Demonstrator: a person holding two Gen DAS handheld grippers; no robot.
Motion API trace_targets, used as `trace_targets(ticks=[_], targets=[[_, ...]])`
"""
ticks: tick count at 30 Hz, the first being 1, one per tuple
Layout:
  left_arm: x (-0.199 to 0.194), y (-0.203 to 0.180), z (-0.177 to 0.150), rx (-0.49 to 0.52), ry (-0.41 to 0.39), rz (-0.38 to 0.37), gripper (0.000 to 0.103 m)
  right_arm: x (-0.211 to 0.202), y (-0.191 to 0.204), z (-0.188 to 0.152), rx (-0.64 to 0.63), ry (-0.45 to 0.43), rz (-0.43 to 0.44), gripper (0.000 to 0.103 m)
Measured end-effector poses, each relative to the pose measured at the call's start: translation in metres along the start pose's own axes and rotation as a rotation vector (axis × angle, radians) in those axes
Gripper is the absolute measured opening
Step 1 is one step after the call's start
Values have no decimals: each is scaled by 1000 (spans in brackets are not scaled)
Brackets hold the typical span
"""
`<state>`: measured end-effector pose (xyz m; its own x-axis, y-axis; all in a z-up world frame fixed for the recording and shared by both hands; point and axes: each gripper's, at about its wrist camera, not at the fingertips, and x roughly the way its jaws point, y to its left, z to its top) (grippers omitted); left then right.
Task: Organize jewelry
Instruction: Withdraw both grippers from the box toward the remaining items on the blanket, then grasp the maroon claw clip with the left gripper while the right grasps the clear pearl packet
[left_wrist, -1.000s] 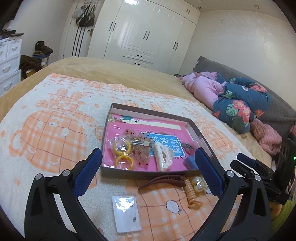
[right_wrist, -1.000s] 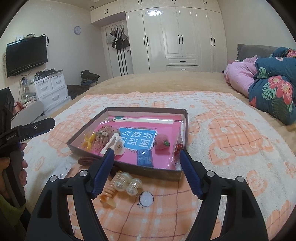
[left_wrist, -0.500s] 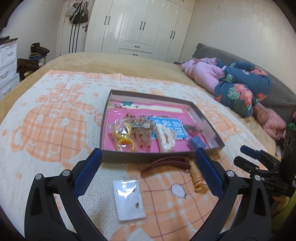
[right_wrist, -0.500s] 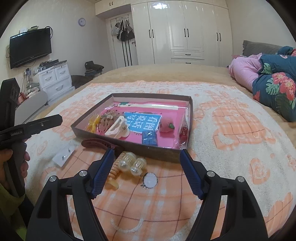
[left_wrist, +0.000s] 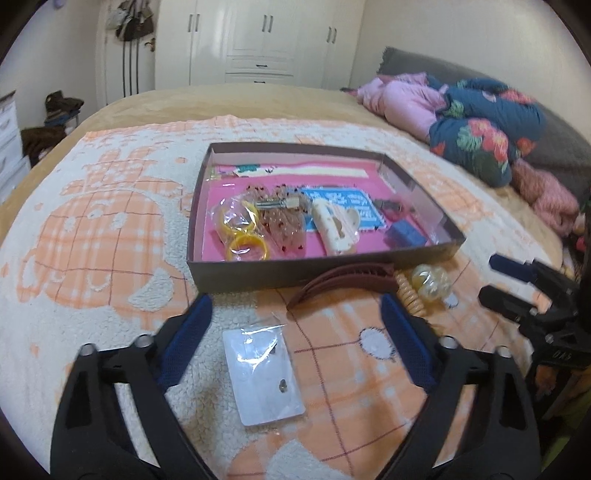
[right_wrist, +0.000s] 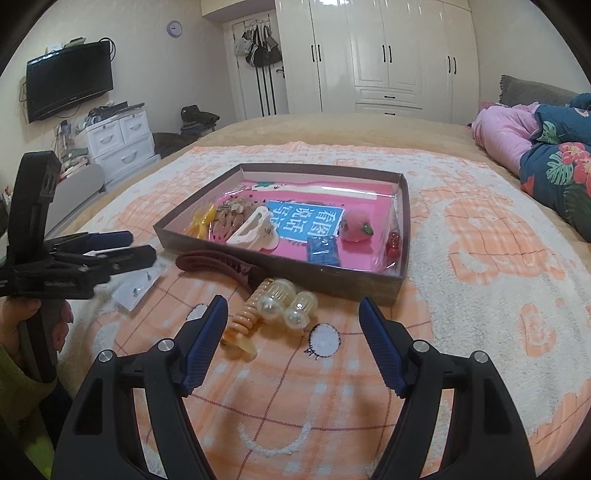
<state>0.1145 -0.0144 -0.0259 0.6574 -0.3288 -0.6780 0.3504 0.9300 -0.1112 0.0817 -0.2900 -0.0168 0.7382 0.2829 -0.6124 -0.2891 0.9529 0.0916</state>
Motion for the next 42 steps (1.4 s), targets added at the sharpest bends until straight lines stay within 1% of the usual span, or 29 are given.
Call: trace_targets(ticks=[1, 4, 7, 10, 12, 17, 19, 23, 25, 26, 28, 32, 36, 42], targets=[[2, 0, 0, 11, 7, -3, 69, 1, 0, 0, 1, 1, 0, 71], [9, -2, 2, 43, 26, -17, 61, 4, -1, 0, 3, 11, -2, 71], [16, -3, 5, 66, 49, -31, 55, 8, -2, -1, 5, 22, -3, 71], [27, -4, 7, 99, 79, -40, 51, 13, -3, 0, 3, 32, -5, 71], [33, -4, 7, 113, 94, -63, 51, 17, -3, 1, 4, 38, -4, 71], [44, -6, 7, 131, 116, -81, 51, 28, -5, 4, 24, 61, -8, 71], [47, -5, 7, 125, 120, -96, 43, 34, -5, 5, 28, 71, -6, 71], [52, -5, 9, 118, 123, -120, 42, 45, -5, 6, 53, 99, 19, 71], [54, -5, 8, 116, 127, -130, 36, 49, -4, 6, 67, 108, 31, 70], [55, -5, 8, 112, 130, -138, 36, 51, -5, 6, 77, 112, 39, 70], [58, -5, 8, 108, 135, -148, 36, 54, -4, 6, 91, 120, 49, 64], [59, -5, 8, 112, 137, -153, 36, 61, -5, 7, 125, 132, 67, 56], [61, -4, 10, 107, 137, -163, 36, 61, -7, 5, 135, 129, 62, 47], [60, -10, 8, 139, 135, -150, 35, 53, -12, 0, 133, 123, 60, 46]])
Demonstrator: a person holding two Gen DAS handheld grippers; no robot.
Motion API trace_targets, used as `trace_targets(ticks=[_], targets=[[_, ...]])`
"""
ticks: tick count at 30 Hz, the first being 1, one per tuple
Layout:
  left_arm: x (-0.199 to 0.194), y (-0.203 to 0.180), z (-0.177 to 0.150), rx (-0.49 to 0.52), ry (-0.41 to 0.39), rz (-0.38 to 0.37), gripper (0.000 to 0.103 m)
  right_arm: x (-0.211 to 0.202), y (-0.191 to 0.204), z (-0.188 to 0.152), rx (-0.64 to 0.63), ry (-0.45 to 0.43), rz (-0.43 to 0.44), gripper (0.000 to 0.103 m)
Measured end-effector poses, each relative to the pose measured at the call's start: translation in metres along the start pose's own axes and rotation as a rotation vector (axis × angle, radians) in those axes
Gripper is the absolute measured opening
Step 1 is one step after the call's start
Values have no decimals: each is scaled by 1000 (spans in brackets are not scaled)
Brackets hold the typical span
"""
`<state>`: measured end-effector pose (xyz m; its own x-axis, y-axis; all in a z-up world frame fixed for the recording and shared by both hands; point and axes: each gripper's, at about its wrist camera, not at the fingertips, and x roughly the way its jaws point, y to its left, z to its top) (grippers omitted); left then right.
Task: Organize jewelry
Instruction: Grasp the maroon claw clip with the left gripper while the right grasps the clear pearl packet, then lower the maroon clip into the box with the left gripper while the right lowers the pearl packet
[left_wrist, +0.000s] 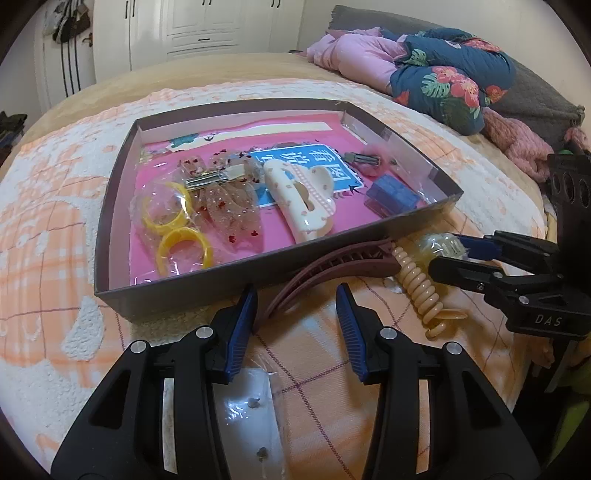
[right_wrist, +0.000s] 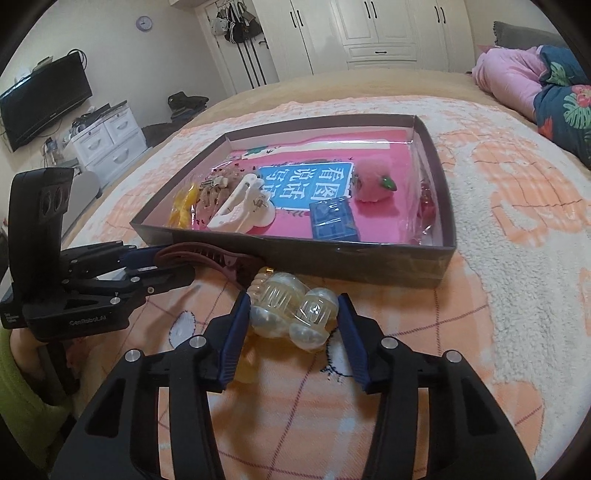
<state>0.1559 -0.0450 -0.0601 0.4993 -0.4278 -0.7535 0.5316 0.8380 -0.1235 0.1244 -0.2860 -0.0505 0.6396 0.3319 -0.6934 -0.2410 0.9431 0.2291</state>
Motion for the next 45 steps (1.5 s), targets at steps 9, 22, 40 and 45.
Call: trace_targets(ticks=[9, 22, 40, 45], targets=[[0, -10, -6, 32, 14, 2, 19, -16, -20, -7, 39, -13, -37, 46], [-10, -33, -17, 79, 11, 45, 5, -32, -34, -12, 58, -30, -74, 46], [-43, -49, -26, 9, -62, -1, 1, -50, -25, -15, 24, -59, -71, 46], [-45, -45, -32, -19, -44, 1, 1, -52, -19, -15, 10, -65, -62, 46]])
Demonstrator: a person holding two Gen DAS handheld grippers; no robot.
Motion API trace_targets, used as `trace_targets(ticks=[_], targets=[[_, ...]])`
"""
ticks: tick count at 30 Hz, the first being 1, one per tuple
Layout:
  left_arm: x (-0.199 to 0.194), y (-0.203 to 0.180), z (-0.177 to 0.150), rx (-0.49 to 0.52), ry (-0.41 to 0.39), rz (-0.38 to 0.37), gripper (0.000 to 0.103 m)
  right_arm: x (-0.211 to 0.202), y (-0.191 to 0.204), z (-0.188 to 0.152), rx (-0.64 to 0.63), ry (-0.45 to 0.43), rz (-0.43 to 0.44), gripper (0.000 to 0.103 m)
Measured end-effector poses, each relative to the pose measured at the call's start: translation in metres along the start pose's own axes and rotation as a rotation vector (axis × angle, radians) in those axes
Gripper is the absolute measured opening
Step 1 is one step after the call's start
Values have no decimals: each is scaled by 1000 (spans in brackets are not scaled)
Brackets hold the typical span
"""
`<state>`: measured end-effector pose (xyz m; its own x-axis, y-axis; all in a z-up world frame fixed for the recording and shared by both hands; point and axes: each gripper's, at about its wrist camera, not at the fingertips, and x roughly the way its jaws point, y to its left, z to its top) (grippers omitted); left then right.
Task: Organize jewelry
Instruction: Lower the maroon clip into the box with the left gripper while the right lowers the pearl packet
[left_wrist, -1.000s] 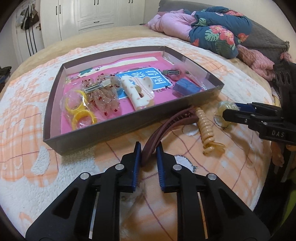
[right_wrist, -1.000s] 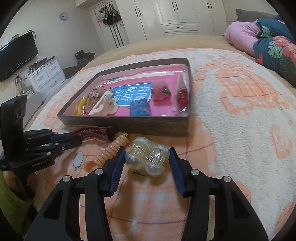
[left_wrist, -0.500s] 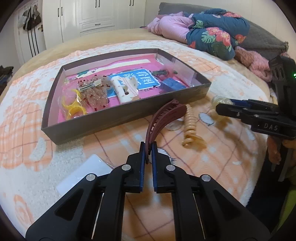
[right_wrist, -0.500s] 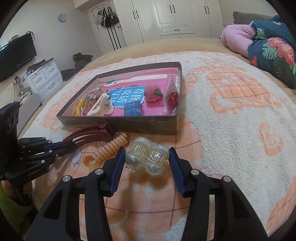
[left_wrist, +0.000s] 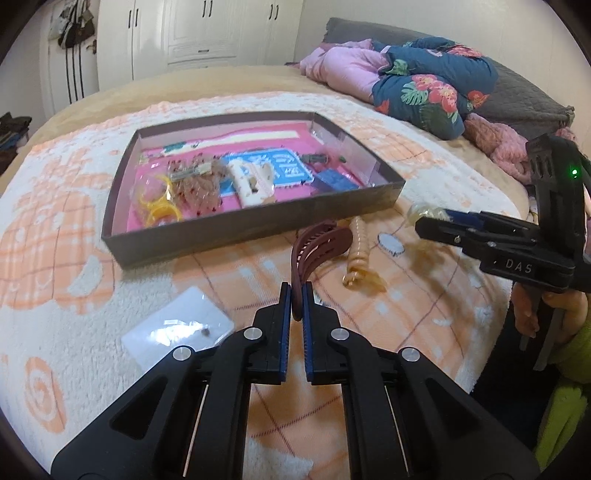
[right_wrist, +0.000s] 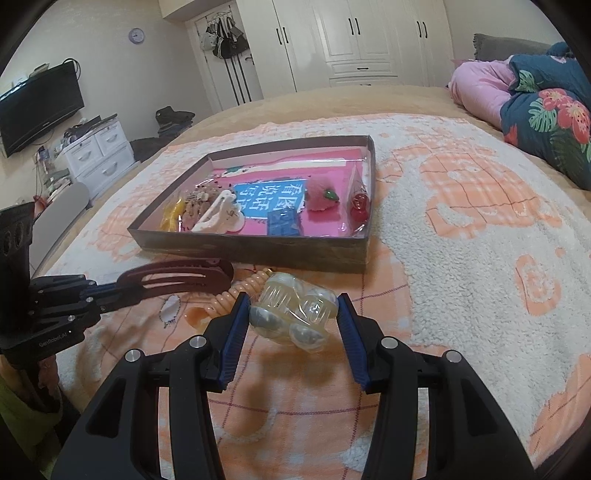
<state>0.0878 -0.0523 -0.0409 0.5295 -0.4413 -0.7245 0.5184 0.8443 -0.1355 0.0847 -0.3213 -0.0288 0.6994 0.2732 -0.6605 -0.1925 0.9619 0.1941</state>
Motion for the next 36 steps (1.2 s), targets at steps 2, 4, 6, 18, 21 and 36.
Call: trace_targets(ticks=[2, 4, 6, 18, 21, 36], targets=[[2, 2, -1, -8, 7, -1, 1, 0, 1, 0, 0, 1, 1, 46], [5, 3, -2, -13, 18, 3, 2, 0, 1, 0, 0, 3, 3, 46], [9, 4, -3, -13, 26, 2, 2, 0, 1, 0, -1, 2, 1, 46], [33, 1, 1, -17, 46, -17, 4, 4, 4, -2, -10, 10, 0, 46], [27, 0, 4, -13, 22, -17, 4, 5, 4, 0, -16, 5, -4, 46], [-21, 29, 24, -91, -140, 27, 4, 1, 30, 26, -95, -51, 35, 46]])
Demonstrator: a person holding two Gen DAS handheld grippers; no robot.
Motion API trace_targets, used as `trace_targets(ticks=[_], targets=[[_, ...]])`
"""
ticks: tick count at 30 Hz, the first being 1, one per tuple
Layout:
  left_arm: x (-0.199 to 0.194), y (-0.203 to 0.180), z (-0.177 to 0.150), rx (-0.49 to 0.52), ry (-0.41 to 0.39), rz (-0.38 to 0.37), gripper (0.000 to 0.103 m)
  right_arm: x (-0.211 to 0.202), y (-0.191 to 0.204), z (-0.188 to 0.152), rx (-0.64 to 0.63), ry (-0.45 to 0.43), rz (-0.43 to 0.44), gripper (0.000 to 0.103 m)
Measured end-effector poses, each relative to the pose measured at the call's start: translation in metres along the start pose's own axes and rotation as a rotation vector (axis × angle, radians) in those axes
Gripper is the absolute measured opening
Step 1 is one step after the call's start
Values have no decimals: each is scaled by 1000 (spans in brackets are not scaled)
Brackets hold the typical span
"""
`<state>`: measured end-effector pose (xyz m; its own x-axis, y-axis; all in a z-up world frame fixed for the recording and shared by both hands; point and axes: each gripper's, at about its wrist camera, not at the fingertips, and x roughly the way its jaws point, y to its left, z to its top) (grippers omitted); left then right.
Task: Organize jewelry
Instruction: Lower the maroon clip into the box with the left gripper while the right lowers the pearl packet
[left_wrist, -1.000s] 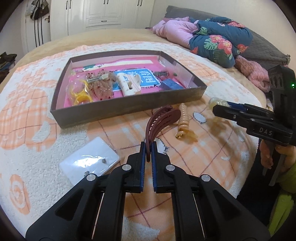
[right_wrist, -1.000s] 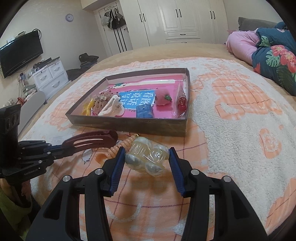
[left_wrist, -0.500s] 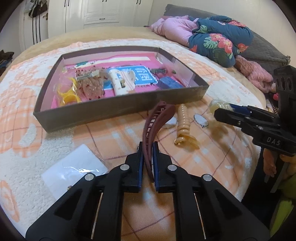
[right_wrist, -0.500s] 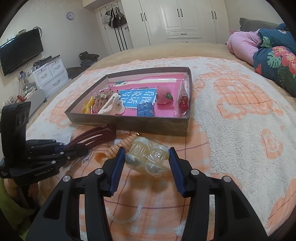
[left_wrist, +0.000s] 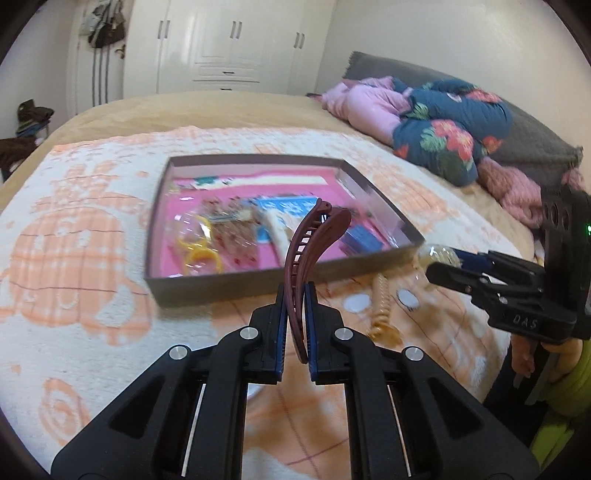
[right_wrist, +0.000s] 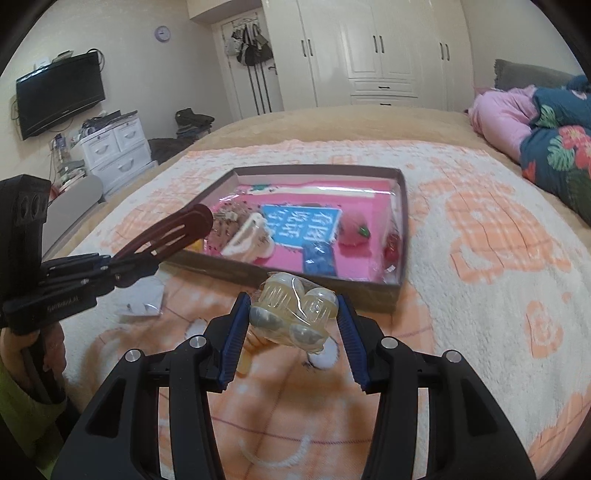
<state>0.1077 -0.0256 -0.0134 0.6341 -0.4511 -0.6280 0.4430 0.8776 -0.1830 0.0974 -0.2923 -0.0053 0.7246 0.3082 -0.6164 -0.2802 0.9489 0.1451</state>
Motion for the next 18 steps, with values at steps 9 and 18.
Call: trace_targets(ticks=[9, 18], targets=[[-9, 31, 14, -76, -55, 45, 4, 16, 15, 14, -33, -1, 28, 46], [-6, 44, 34, -102, -92, 54, 4, 31, 15, 28, -42, -15, 22, 46]])
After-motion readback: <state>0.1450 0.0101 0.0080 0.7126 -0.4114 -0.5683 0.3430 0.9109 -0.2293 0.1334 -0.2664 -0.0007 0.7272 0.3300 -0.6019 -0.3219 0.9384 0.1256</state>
